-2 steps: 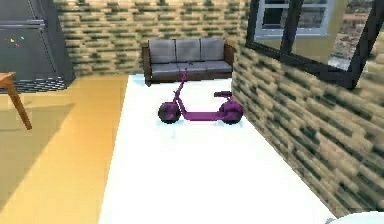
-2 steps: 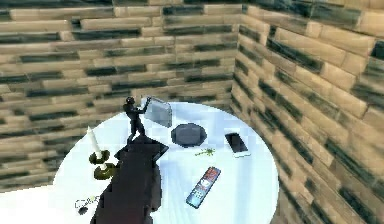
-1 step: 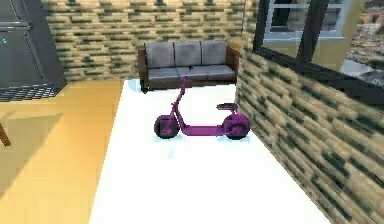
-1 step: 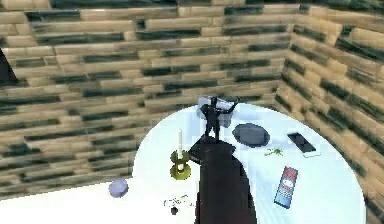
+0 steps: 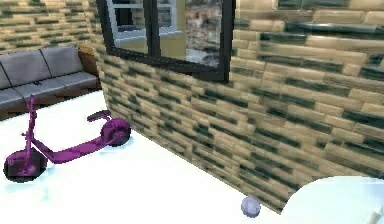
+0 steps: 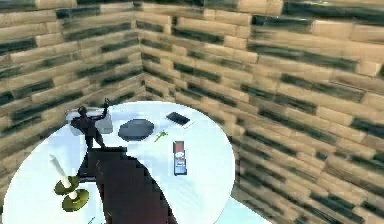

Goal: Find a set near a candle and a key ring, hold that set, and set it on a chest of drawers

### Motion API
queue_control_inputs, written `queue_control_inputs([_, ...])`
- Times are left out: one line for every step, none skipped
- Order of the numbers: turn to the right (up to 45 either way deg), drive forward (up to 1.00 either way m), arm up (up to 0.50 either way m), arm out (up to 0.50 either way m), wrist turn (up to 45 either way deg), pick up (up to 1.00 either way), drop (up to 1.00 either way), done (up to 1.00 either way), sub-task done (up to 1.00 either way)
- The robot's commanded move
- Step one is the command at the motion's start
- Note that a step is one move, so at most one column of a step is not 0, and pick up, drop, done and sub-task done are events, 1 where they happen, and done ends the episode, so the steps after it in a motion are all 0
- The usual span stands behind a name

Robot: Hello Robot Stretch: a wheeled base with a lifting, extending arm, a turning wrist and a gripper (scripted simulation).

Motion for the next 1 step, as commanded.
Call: queue_control_inputs([0.0, 0.45, 0.00, 0.00, 0.0, 0.00, 0.00, 0.00, 0.00])
